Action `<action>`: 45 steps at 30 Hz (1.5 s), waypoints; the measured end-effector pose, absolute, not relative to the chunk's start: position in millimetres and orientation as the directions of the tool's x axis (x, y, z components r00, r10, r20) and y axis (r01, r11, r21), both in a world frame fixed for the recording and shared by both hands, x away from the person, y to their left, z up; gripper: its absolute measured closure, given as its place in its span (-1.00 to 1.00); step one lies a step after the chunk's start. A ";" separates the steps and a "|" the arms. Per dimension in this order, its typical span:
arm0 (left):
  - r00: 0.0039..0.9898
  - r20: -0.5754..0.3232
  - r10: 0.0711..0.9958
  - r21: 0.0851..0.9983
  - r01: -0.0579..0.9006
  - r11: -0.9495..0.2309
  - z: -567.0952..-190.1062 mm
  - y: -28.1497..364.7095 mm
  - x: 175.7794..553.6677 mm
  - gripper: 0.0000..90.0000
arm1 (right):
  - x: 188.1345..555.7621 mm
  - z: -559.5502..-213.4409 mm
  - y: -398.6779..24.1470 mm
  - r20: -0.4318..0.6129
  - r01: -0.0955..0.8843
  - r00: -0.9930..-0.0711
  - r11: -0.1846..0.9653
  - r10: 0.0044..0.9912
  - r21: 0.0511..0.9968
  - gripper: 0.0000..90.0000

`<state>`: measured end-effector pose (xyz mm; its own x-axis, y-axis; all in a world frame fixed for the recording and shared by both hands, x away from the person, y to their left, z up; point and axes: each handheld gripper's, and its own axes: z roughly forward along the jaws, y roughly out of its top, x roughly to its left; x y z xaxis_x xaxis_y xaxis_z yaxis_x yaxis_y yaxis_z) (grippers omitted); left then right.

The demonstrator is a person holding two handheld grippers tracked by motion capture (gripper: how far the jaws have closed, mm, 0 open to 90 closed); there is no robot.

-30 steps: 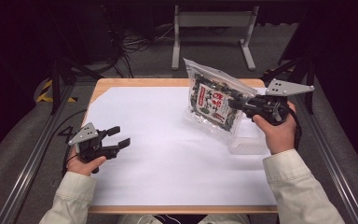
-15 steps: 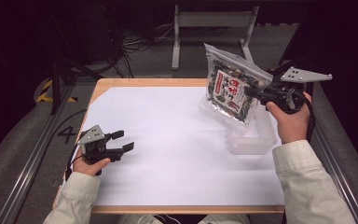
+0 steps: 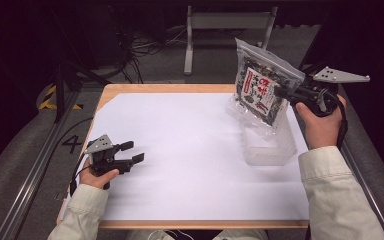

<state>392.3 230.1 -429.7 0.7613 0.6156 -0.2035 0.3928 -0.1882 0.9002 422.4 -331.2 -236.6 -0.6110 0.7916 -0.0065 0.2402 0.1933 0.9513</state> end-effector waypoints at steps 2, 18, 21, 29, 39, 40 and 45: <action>0.763 -0.210 0.611 0.899 0.396 -0.186 -429.9 229.5 392.1 -0.35 | 422.1 -236.6 -332.3 -0.009 0.239 -0.607 0.194 0.795 0.951 0.71; 0.767 -0.215 0.605 0.895 0.403 -0.193 -430.2 227.1 391.0 -0.34 | 413.9 -252.6 -358.3 0.004 0.257 -0.549 0.164 0.836 0.952 0.71; 0.766 -0.218 0.605 0.893 0.406 -0.192 -430.2 226.8 390.8 -0.34 | 413.6 -256.6 -362.0 0.016 0.266 -0.544 0.155 0.839 0.951 0.71; 0.766 -0.216 0.606 0.893 0.406 -0.194 -430.2 227.5 391.1 -0.34 | 413.7 -265.2 -366.4 0.033 0.285 -0.532 0.142 0.846 0.948 0.71; 0.766 -0.214 0.606 0.894 0.404 -0.195 -430.1 227.4 391.0 -0.34 | 412.2 -275.6 -371.6 0.037 0.309 -0.513 0.145 0.858 0.940 0.71; 0.767 -0.213 0.606 0.894 0.404 -0.197 -430.1 227.4 391.1 -0.34 | 412.1 -277.2 -372.1 0.036 0.313 -0.511 0.147 0.859 0.938 0.71; 0.765 -0.215 0.607 0.892 0.407 -0.197 -430.2 227.0 390.9 -0.34 | 412.3 -283.6 -372.6 0.037 0.319 -0.507 0.148 0.861 0.936 0.71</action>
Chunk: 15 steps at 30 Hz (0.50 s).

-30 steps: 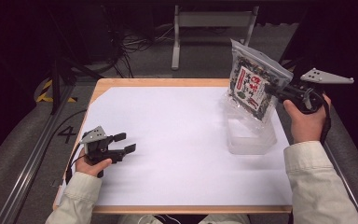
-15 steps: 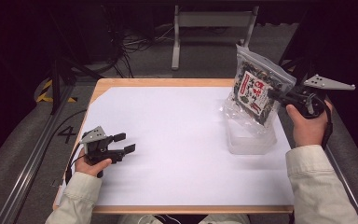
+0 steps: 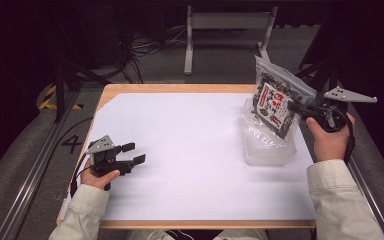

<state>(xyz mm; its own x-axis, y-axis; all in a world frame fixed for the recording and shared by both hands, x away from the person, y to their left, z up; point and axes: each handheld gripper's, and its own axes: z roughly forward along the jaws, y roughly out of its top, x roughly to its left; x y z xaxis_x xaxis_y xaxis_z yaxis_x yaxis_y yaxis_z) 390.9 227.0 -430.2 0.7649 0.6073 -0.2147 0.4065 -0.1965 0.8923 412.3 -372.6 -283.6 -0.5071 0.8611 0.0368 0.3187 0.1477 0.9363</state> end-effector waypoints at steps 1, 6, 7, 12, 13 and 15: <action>0.765 -0.214 0.607 0.892 0.406 -0.197 -430.2 227.1 390.9 -0.34 | 412.4 -284.8 -372.8 0.037 0.319 -0.506 0.147 0.862 0.936 0.71; 0.765 -0.213 0.608 0.892 0.406 -0.198 -430.2 227.2 390.9 -0.33 | 412.2 -289.6 -372.4 0.033 0.319 -0.503 0.150 0.864 0.936 0.71; 0.766 -0.212 0.607 0.892 0.405 -0.199 -430.3 227.3 391.0 -0.34 | 412.4 -290.3 -372.5 0.030 0.318 -0.502 0.153 0.864 0.936 0.71; 0.766 -0.212 0.606 0.891 0.407 -0.202 -430.4 227.1 391.1 -0.34 | 412.9 -295.0 -371.5 0.024 0.328 -0.502 0.165 0.865 0.930 0.71; 0.766 -0.213 0.606 0.891 0.407 -0.202 -430.4 227.1 391.0 -0.34 | 413.4 -296.8 -371.0 0.017 0.331 -0.501 0.173 0.865 0.927 0.71; 0.766 -0.212 0.606 0.891 0.406 -0.202 -430.4 227.2 391.1 -0.34 | 414.2 -300.9 -370.2 0.023 0.338 -0.503 0.172 0.864 0.925 0.71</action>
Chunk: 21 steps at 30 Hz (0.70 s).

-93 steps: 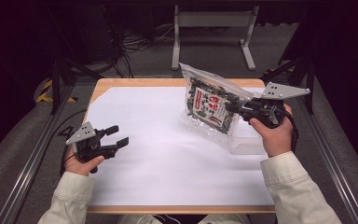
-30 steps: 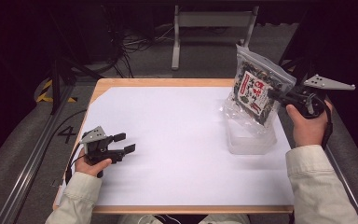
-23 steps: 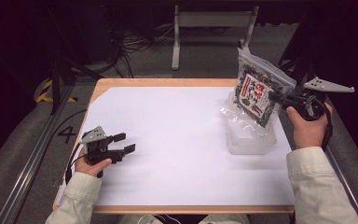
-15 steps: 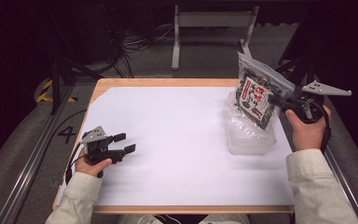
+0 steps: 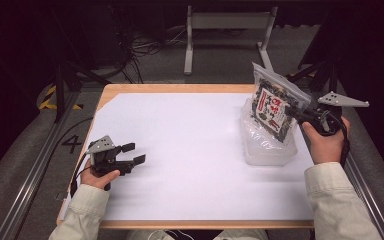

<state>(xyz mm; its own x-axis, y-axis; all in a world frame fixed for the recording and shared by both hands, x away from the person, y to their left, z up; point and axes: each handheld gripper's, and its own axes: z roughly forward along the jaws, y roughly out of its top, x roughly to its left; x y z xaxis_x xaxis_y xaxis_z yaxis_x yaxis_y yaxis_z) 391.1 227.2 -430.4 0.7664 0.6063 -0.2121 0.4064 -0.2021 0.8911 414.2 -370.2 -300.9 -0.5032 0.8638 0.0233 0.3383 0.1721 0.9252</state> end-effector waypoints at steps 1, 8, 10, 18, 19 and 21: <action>0.765 -0.213 0.607 0.891 0.407 -0.201 -430.4 227.4 391.1 -0.34 | 414.5 -302.9 -370.2 0.026 0.342 -0.502 0.171 0.864 0.924 0.71; 0.766 -0.214 0.606 0.889 0.409 -0.204 -430.8 226.6 391.2 -0.34 | 415.9 -311.8 -372.5 0.045 0.350 -0.497 0.152 0.867 0.924 0.71; 0.768 -0.212 0.604 0.889 0.408 -0.207 -430.8 226.7 391.4 -0.34 | 415.6 -313.5 -373.4 0.047 0.351 -0.497 0.151 0.866 0.924 0.71; 0.766 -0.212 0.607 0.890 0.408 -0.204 -431.0 226.7 391.4 -0.34 | 413.9 -322.0 -377.5 0.069 0.368 -0.490 0.134 0.869 0.920 0.71; 0.767 -0.212 0.606 0.889 0.409 -0.206 -430.9 226.8 391.5 -0.34 | 414.0 -323.1 -377.8 0.068 0.372 -0.490 0.138 0.869 0.918 0.71; 0.767 -0.212 0.606 0.889 0.409 -0.207 -430.8 226.7 391.5 -0.34 | 414.2 -326.2 -377.2 0.073 0.386 -0.488 0.140 0.870 0.912 0.71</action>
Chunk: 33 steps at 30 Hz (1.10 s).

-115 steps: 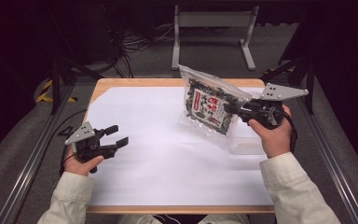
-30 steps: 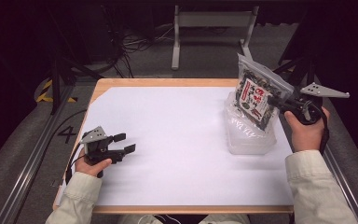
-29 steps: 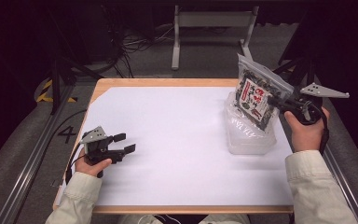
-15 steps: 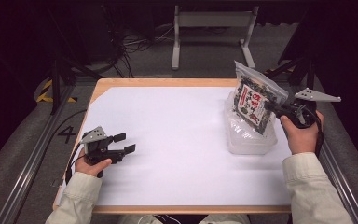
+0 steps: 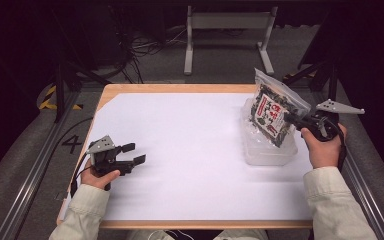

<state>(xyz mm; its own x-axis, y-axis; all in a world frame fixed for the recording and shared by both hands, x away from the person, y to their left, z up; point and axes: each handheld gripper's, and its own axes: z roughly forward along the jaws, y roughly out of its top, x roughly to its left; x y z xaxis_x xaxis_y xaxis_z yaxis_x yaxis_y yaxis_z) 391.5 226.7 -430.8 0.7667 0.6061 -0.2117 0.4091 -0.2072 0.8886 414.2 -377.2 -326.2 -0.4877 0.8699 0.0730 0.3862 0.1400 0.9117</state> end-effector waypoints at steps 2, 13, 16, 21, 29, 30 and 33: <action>0.767 -0.211 0.606 0.888 0.409 -0.208 -430.9 226.6 391.5 -0.34 | 413.7 -327.8 -377.5 0.073 0.377 -0.488 0.135 0.870 0.916 0.71; 0.764 -0.213 0.609 0.888 0.412 -0.206 -431.1 225.3 391.2 -0.34 | 416.8 -332.2 -384.4 0.107 0.381 -0.477 0.095 0.872 0.920 0.71; 0.765 -0.213 0.608 0.887 0.412 -0.207 -431.1 225.6 391.3 -0.34 | 417.8 -333.7 -387.8 0.125 0.387 -0.473 0.078 0.872 0.919 0.71; 0.765 -0.214 0.608 0.886 0.414 -0.209 -431.4 225.7 391.3 -0.34 | 417.1 -338.4 -394.2 0.155 0.392 -0.466 0.047 0.871 0.919 0.71; 0.764 -0.217 0.608 0.887 0.414 -0.204 -431.1 225.6 391.0 -0.33 | 410.2 -341.8 -390.9 0.129 0.368 -0.475 0.064 0.871 0.927 0.71; 0.763 -0.216 0.609 0.887 0.414 -0.204 -431.2 225.5 391.0 -0.33 | 409.7 -342.1 -391.1 0.129 0.368 -0.474 0.063 0.871 0.928 0.71; 0.763 -0.216 0.609 0.887 0.414 -0.204 -431.1 225.3 390.9 -0.33 | 409.0 -340.6 -389.6 0.129 0.373 -0.474 0.066 0.871 0.926 0.70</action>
